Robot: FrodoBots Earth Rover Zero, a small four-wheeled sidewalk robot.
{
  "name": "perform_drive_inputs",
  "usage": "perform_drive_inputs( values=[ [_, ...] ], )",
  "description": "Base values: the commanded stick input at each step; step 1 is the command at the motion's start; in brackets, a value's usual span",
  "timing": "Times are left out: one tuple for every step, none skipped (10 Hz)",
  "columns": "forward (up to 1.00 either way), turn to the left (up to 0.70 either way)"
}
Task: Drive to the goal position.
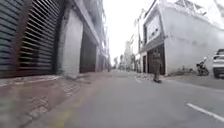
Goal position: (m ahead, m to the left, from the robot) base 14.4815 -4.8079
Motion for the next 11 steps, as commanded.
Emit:
perform_drive_inputs(
  values=[
    [1.0, 0.0],
    [1.0, 0.0],
    [1.0, 0.0],
    [1.0, 0.0],
    [1.0, 0.0],
    [1.0, 0.0],
    [1.0, 0.0],
    [1.0, 0.0],
    [1.0, 0.0],
    [1.0, 0.0],
    [1.0, 0.0]
  ],
)
